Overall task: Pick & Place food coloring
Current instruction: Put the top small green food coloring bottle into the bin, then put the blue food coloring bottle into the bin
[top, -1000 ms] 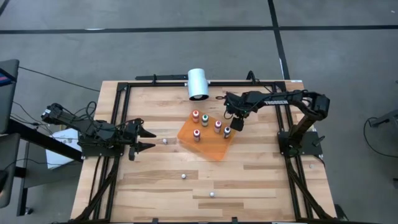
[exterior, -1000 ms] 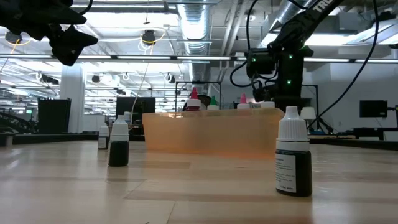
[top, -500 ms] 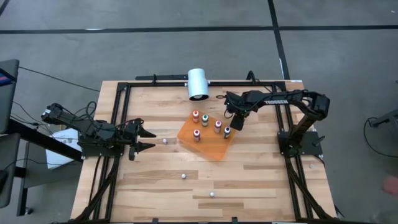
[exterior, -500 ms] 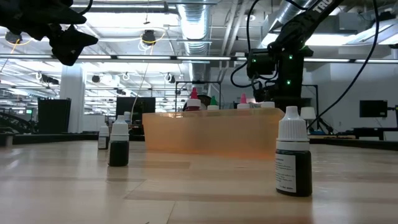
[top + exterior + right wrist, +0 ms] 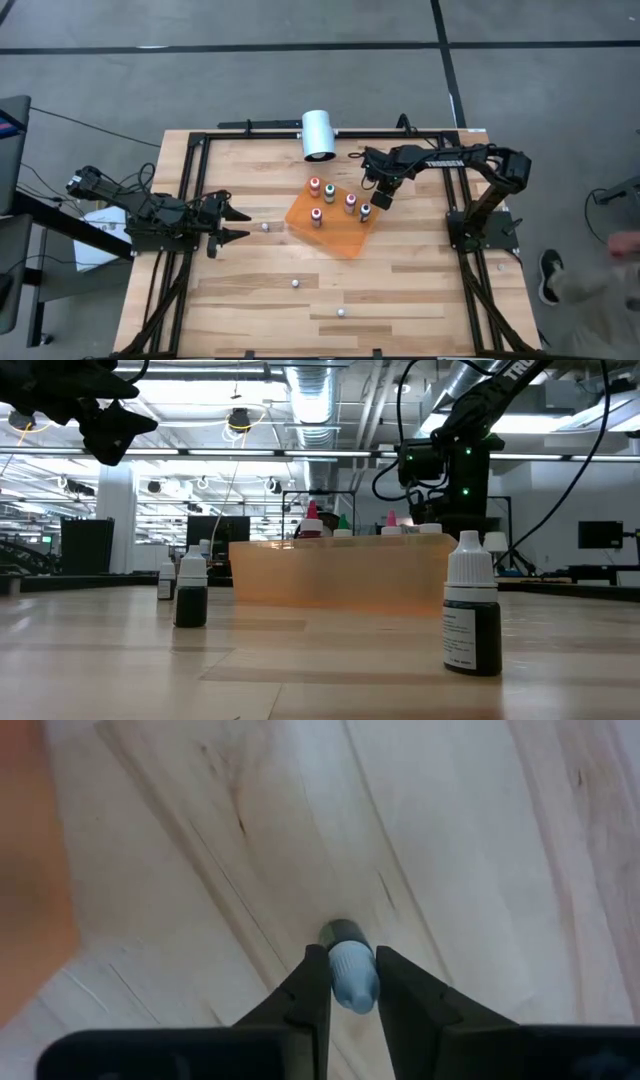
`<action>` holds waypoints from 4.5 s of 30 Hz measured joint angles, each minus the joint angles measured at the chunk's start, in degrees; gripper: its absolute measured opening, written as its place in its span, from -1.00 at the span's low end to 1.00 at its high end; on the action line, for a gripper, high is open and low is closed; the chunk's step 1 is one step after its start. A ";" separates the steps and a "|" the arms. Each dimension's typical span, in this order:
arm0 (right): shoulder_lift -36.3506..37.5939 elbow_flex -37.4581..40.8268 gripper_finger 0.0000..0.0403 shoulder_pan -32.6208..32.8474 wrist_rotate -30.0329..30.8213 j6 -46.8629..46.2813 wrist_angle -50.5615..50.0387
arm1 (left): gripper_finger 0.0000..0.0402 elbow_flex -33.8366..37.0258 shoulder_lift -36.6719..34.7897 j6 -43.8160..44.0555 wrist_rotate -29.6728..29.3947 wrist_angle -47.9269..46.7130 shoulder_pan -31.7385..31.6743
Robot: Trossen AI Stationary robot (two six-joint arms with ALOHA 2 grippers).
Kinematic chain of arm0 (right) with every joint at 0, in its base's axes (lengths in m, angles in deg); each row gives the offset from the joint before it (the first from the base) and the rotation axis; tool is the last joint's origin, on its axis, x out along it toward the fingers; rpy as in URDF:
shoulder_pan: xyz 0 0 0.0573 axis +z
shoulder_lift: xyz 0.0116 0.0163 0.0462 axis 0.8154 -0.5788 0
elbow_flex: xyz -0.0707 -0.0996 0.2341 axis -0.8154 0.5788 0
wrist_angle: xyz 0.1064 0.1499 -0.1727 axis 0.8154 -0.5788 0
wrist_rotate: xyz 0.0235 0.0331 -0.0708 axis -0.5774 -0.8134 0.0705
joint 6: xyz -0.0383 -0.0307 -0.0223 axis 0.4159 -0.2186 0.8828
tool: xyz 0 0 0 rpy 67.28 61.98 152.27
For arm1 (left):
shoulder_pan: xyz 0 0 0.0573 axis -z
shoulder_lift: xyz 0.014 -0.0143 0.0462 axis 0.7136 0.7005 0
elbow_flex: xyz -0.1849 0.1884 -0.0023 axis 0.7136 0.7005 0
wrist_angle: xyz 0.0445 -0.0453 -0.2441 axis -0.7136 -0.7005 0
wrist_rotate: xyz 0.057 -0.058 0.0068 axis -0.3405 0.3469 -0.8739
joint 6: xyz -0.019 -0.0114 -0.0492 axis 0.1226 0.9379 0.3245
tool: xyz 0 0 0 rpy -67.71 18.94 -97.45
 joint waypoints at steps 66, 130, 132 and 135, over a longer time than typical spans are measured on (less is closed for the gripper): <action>-15.88 -38.54 -0.72 32.23 5.59 -21.74 -12.25 | 0.03 0.01 0.00 3.56 9.04 -6.71 0.01; -26.27 -35.69 -0.29 29.64 10.54 -24.99 -11.03 | 0.03 0.04 -0.48 3.02 12.90 -11.12 0.01; -24.85 -35.67 -0.28 29.60 10.95 -25.02 -12.17 | 0.03 0.04 -0.46 3.02 12.90 -11.08 0.00; -21.05 -35.67 -0.28 29.62 11.35 -25.41 -14.11 | 0.03 0.04 -0.46 3.02 12.87 -10.92 0.00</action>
